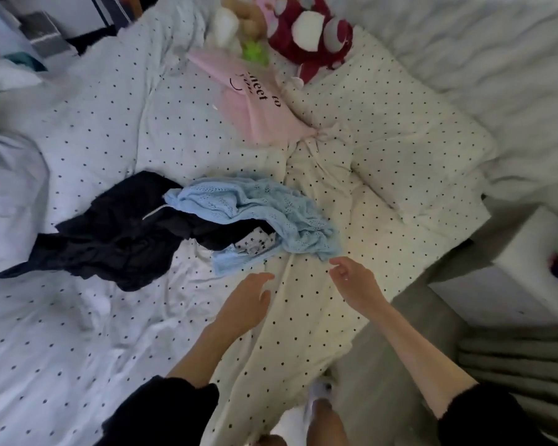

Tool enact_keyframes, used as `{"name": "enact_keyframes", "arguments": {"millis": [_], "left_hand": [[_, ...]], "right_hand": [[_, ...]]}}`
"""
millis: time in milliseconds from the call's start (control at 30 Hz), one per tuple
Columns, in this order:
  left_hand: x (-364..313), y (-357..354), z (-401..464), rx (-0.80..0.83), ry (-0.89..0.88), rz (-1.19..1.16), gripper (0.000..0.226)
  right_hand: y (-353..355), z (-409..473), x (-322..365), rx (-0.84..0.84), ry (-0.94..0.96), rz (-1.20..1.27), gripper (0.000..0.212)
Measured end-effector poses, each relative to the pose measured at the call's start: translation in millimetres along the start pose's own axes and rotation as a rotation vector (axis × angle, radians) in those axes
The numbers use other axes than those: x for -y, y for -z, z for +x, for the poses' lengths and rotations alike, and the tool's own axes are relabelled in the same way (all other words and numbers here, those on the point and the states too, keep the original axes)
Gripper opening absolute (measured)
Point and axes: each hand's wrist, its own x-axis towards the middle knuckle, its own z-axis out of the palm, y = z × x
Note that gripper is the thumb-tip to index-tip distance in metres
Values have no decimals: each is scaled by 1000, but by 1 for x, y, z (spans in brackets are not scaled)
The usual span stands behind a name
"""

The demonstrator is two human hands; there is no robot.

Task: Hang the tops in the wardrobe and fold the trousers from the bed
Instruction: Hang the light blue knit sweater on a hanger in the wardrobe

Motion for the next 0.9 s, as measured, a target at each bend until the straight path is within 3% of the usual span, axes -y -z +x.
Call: {"name": "enact_keyframes", "arguments": {"millis": [267,433,500,567,667,767,900], "left_hand": [[-19,-44,102,-79,79,57,38],[-37,-106,162,-118,30,216,47],[-41,-123,183,-122,29,329,56],[-38,-132,199,-139,57,438,46],[-33,-130,207,-143,105,489,33],[-29,-115,190,-193,196,400,21],[-16,-85,146,-167,396,411,23]], "right_hand": [[3,145,-53,91,39,-130,39],[-1,220,-79,104,200,-266,52],[-4,239,-86,101,267,-417,45],[-7,249,-90,89,339,-511,32],[-8,256,-91,54,316,-267,22],[4,252,-81,16,2,211,20],[30,243,-74,-46,-126,331,19]]}}
